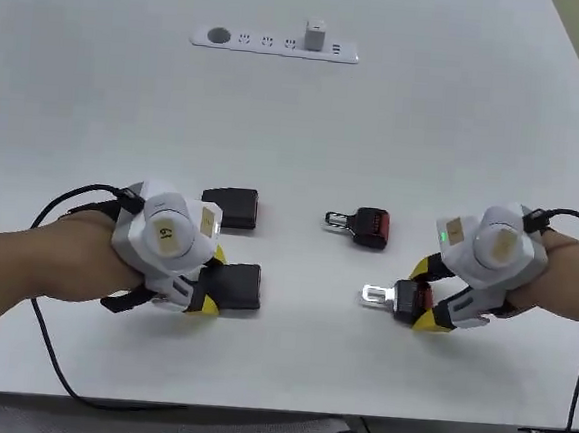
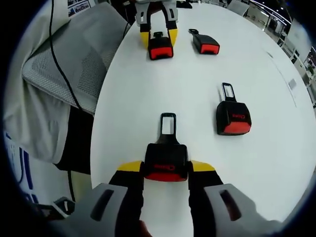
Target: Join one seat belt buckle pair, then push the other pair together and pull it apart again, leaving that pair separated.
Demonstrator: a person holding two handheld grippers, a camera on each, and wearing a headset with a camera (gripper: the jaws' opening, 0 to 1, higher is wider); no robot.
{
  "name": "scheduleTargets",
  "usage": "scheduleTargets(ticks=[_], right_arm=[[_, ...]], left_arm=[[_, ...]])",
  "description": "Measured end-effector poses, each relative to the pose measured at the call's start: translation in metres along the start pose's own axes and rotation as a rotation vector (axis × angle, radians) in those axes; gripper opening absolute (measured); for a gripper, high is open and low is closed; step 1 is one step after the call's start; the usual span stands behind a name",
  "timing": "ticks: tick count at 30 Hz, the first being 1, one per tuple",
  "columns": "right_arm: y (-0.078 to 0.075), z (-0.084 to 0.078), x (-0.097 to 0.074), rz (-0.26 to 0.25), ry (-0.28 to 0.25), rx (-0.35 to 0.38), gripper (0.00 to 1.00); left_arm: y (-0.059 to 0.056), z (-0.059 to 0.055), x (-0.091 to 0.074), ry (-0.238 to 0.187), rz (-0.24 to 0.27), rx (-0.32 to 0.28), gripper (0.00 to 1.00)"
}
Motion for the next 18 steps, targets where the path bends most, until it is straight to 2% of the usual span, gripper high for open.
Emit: scheduleTargets(ticks=[10,18], right_arm=[[0.0010,-0.0015,0.0007,-0.013,0.010,-0.023,0.33],[0.0014,0.0044,0.0024,-0.015,-0.004,-0.018,0.33]], left_arm=[[0.0013,-0.0011,0.0012,-0.002,-0.003,0.003,0.34],[0.0011,-0.0008,0.0022,0.004,-0.007,0.005,0.34]])
Point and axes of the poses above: the centre of the closed fingertips' face, and the gripper's own axes: x roughly forward along the fingers, y roughly to its left, z roughly out of its top, the point moved 4 cm from there along -x, roughly backward along the fingers
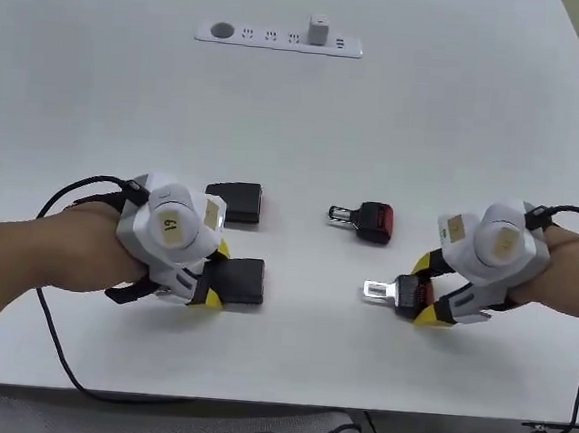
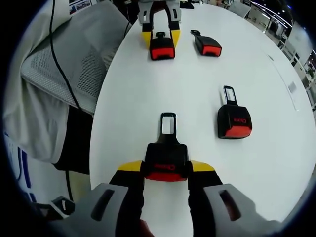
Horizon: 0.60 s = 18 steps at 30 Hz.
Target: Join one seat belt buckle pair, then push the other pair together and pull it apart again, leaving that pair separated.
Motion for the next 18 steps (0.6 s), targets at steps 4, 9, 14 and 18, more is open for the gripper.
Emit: scheduleTargets(ticks=[4,9,14,18], right_arm=[[0.002,0.009,0.004,-0.008,-0.020,0.030,0.33],[0.005,0.020,0.009,-0.014,-0.053,0.055,0.33],[0.005,0.031,0.013,-0.019,-0.074,0.049,0.33],[0.006,0.040,0.018,-0.018,-0.089,0.047,0.33]], left_arm=[[0.000,0.000,0.000,-0.001,-0.001,-0.002,0.34],[0.000,-0.001,-0.001,-0.011,0.002,-0.009,0.34],[0.000,0.000,-0.001,-0.007,0.001,-0.005,0.34],[-0.001,0.002,-0.001,-0.005,0.004,-0.008,0.34]])
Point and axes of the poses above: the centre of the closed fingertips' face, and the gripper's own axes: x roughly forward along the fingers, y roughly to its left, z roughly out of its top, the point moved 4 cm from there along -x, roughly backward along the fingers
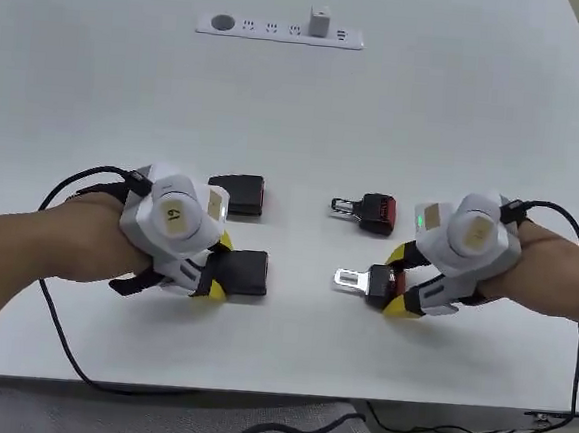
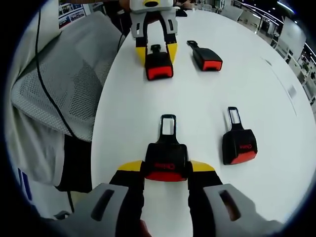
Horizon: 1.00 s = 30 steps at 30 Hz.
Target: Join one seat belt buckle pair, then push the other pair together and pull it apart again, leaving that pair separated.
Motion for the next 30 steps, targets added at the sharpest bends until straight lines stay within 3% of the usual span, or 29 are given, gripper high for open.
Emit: scheduleTargets(ticks=[9,17,30], right_arm=[[0.005,0.029,0.016,0.002,-0.041,-0.011,0.33],[0.003,0.052,0.029,-0.004,-0.077,0.044,0.33],[0.007,0.070,0.040,0.024,-0.038,0.014,0.33]], left_arm=[[0.000,0.001,0.000,-0.007,0.002,0.004,0.34],[0.000,0.000,0.000,-0.004,0.001,0.001,0.34],[0.003,-0.003,0.000,0.013,-0.019,0.023,0.34]])
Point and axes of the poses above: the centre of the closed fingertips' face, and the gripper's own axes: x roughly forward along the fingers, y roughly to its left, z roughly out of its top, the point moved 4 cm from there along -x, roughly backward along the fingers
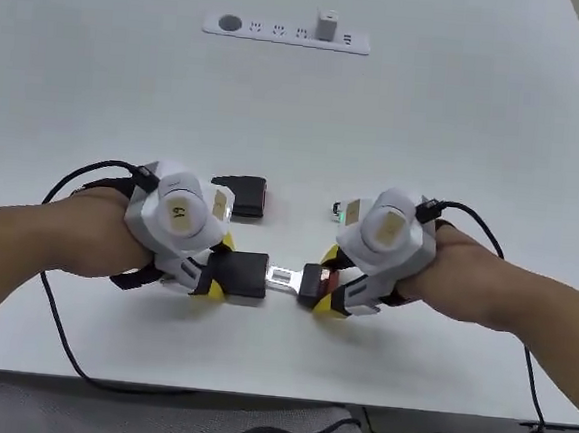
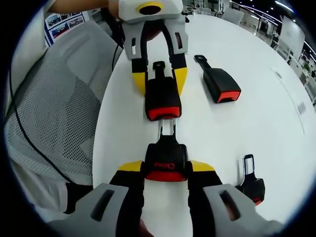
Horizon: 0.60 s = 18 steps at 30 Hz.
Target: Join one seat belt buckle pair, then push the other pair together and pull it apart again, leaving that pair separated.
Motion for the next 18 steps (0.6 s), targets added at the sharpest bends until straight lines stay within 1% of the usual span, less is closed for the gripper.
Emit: scheduleTargets(ticks=[3,7,11,12,13,18], right_arm=[[-0.0014,0.0002,0.0000,0.006,0.009,-0.017,0.33],[-0.0016,0.0004,-0.0005,0.009,0.006,-0.026,0.33],[-0.0022,0.0018,-0.0010,0.009,0.008,-0.035,0.33],[-0.0019,0.0019,-0.0006,0.010,0.013,-0.034,0.33],[-0.0020,0.0020,-0.0005,0.008,0.018,-0.053,0.33],[-0.0009,0.0040,0.0001,0.012,0.008,-0.064,0.32]], left_arm=[[0.0016,-0.0015,-0.0001,0.008,-0.003,0.005,0.34],[0.0024,-0.0024,0.0003,0.010,-0.004,0.004,0.33],[0.0027,-0.0010,0.0010,0.028,-0.009,0.018,0.33],[0.0028,-0.0004,0.0012,0.033,-0.008,0.014,0.33],[0.0024,0.0003,0.0013,0.039,-0.009,0.021,0.33],[0.0026,-0.0007,0.0010,0.037,-0.008,0.025,0.33]])
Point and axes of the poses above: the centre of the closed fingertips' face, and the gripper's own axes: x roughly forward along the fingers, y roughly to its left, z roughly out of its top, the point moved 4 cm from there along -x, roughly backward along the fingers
